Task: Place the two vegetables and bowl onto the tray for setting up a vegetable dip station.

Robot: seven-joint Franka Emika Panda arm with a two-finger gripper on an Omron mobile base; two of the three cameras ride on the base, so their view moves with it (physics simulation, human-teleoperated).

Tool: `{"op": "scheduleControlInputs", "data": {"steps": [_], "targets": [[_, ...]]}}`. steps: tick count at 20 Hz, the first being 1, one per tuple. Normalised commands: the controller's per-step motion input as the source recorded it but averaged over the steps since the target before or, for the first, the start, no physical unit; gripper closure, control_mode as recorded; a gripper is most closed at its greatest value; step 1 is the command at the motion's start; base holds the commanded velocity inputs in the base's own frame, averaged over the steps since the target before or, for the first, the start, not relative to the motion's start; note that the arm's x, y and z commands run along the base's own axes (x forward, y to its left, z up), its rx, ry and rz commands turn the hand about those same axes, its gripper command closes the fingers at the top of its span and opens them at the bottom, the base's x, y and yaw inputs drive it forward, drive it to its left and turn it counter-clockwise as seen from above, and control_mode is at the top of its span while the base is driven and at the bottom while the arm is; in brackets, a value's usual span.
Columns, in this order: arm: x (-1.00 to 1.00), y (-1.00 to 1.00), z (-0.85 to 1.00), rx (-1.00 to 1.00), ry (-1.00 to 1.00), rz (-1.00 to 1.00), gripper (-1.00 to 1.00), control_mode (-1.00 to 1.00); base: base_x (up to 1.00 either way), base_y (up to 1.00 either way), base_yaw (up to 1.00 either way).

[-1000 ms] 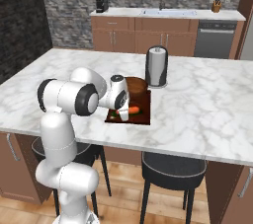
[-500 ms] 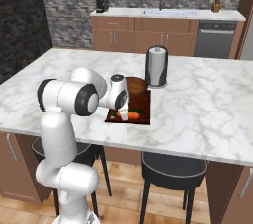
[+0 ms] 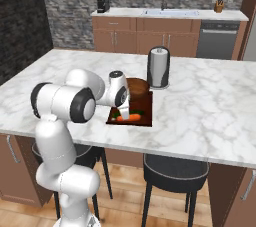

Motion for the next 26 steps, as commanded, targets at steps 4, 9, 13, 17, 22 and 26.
{"op": "scheduleControlInputs", "data": {"steps": [4,9,13,17,22,26], "targets": [[-0.29,0.00,0.16,0.00,0.03,-0.01,-1.00,-1.00,0.00,0.00,0.00],[-0.18,0.04,0.10,0.02,0.00,-0.06,-1.00,-1.00,0.00,0.00,0.00],[-0.04,0.33,0.06,-0.02,0.04,0.03,-1.00,-1.00,0.00,0.00,0.00],[-0.09,0.51,0.40,0.00,0.08,0.16,-1.00,-1.00,0.00,0.00,0.00],[-0.07,0.53,0.46,0.00,0.06,0.17,-1.00,-1.00,0.00,0.00,0.00],[-0.04,0.41,0.10,0.04,0.06,0.16,-1.00,-1.00,0.00,0.00,0.00]]}}
